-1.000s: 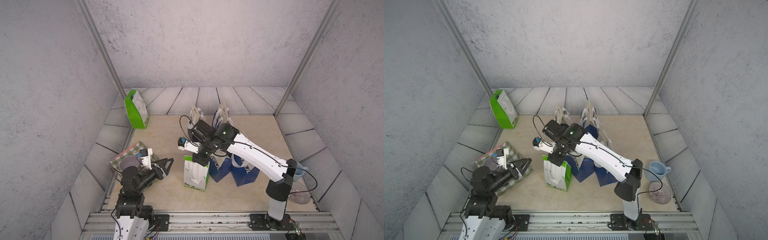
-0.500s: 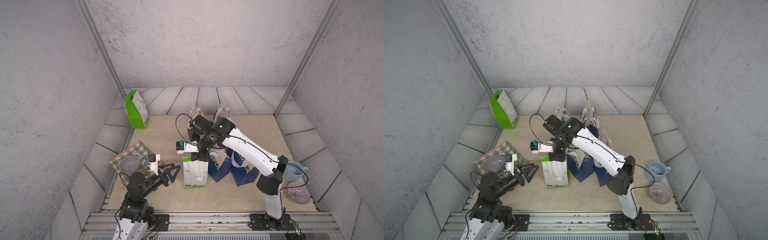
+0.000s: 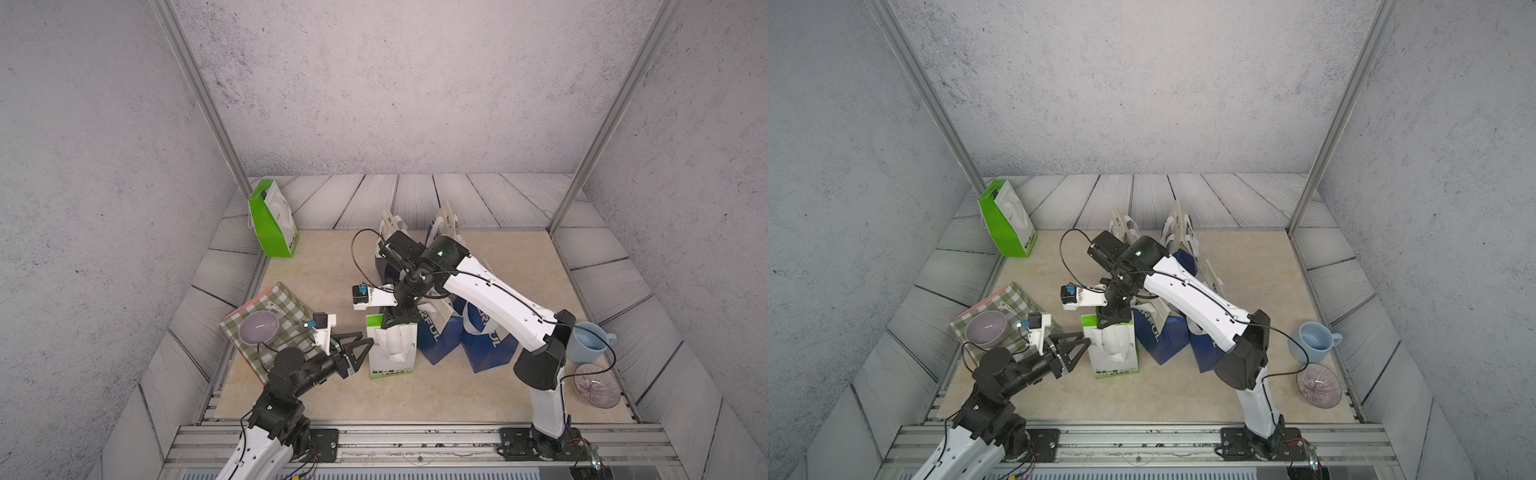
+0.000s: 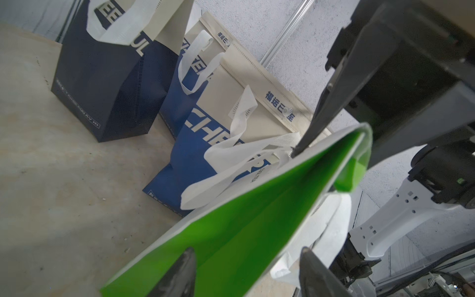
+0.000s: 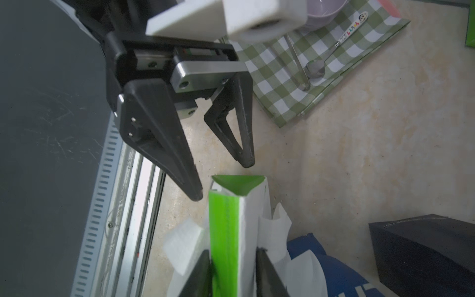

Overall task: Open the takeout bag
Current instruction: Adjust the takeout bag at the center of the board.

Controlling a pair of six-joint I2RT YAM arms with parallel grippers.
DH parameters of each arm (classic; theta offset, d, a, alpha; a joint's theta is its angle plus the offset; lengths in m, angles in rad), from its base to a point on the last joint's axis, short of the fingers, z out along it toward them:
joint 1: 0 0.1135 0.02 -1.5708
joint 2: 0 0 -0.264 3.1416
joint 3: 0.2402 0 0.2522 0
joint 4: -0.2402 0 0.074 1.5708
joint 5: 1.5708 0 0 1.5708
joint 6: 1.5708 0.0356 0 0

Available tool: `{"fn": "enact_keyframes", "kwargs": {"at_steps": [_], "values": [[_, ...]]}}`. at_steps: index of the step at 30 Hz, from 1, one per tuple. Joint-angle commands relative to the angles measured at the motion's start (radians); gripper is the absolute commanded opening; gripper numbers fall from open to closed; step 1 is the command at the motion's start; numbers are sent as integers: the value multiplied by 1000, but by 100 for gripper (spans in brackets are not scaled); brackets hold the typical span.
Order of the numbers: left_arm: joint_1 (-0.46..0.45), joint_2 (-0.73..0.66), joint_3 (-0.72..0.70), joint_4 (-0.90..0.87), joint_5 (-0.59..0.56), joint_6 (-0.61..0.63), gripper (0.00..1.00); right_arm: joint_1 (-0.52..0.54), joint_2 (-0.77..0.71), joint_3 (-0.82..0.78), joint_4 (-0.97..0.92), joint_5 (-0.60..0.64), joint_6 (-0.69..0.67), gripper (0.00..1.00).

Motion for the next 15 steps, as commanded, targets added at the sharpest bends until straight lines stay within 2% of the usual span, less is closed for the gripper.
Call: {"fn": "enact_keyframes", "kwargs": {"at_steps": [1,5,9,13,15], "values": [[-23,17,1,71,-11,29,57,0,-55,-12,23,-20,31,40],[-42,23,-7,77,-30,29,51,1,-111,-57,95,-14,83,47],[-55,54,-8,127,-14,23,46,0,-215,-176,238,-24,139,54],[-79,74,-8,125,-17,35,44,1,-318,-295,391,-22,216,57],[-92,76,-7,125,-23,43,39,1,-372,-359,465,-13,260,57]]}}
